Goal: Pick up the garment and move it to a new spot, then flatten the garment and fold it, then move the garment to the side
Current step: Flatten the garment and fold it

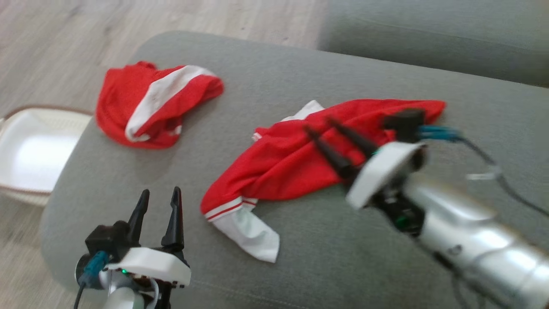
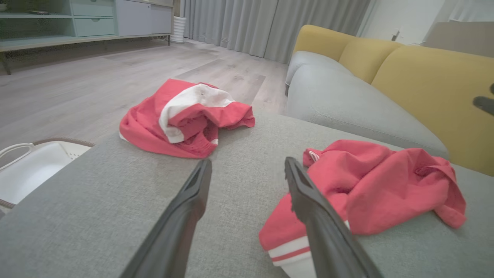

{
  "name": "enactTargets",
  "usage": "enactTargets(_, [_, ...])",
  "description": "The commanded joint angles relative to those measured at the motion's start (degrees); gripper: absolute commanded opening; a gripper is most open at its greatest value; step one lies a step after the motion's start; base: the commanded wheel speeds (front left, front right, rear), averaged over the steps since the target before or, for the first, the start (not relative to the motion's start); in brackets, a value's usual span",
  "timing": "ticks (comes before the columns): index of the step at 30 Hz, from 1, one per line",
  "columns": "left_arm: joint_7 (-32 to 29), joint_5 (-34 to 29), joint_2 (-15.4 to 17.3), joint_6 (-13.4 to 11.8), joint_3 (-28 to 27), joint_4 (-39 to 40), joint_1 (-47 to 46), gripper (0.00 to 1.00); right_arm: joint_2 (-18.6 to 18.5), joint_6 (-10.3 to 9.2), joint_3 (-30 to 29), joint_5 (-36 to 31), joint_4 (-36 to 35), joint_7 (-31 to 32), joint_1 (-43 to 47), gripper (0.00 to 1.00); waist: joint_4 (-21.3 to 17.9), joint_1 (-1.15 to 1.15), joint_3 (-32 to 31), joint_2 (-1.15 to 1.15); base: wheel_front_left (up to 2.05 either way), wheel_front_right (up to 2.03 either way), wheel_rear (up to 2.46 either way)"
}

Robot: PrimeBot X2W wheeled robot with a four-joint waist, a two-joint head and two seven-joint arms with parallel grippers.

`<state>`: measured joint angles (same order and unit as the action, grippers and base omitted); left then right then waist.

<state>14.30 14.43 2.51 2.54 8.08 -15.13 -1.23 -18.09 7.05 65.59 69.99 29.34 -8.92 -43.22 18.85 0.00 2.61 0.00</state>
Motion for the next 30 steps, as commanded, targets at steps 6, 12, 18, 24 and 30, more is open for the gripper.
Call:
enactTargets(6, [0.7, -0.2, 0.4, -0.2, -2.1, 2.5, -1.0, 1.00, -5.9, 0.44, -6.0, -8.4, 4.5, -5.8, 3.1, 1.00, -4.0, 0.00, -1.7, 0.00, 0.00, 0.00, 0.00])
enactTargets(12, [0.7, -0.2, 0.4, 0.0, -2.0, 2.5, -0.8, 1.00, -5.0, 0.44, -7.6, -11.9, 9.3, -3.3, 8.4, 1.00, -3.8, 0.00, -2.0, 0.00, 0.00, 0.00, 0.00])
enactTargets(18, [0.7, -0.1, 0.4, 0.2, -1.6, 2.3, -1.3, 1.00, -2.5, 0.44, -6.5, -14.7, 16.4, 5.9, 6.6, 1.00, -1.9, 0.00, -1.0, 0.00, 0.00, 0.00, 0.00])
enactTargets(24, [0.7, 0.6, 0.4, -0.2, -1.2, 2.3, -1.7, 1.00, 0.2, 0.44, -7.4, -17.1, 26.2, 12.1, 3.3, 1.00, 0.8, 0.00, 0.4, 0.00, 0.00, 0.00, 0.00])
enactTargets(30, [0.7, 0.8, 0.4, -0.4, -1.1, 2.4, -1.9, 1.00, 1.5, 0.44, -7.9, -17.6, 31.8, 15.0, 3.0, 1.00, 2.6, 0.00, 1.3, 0.00, 0.00, 0.00, 0.00])
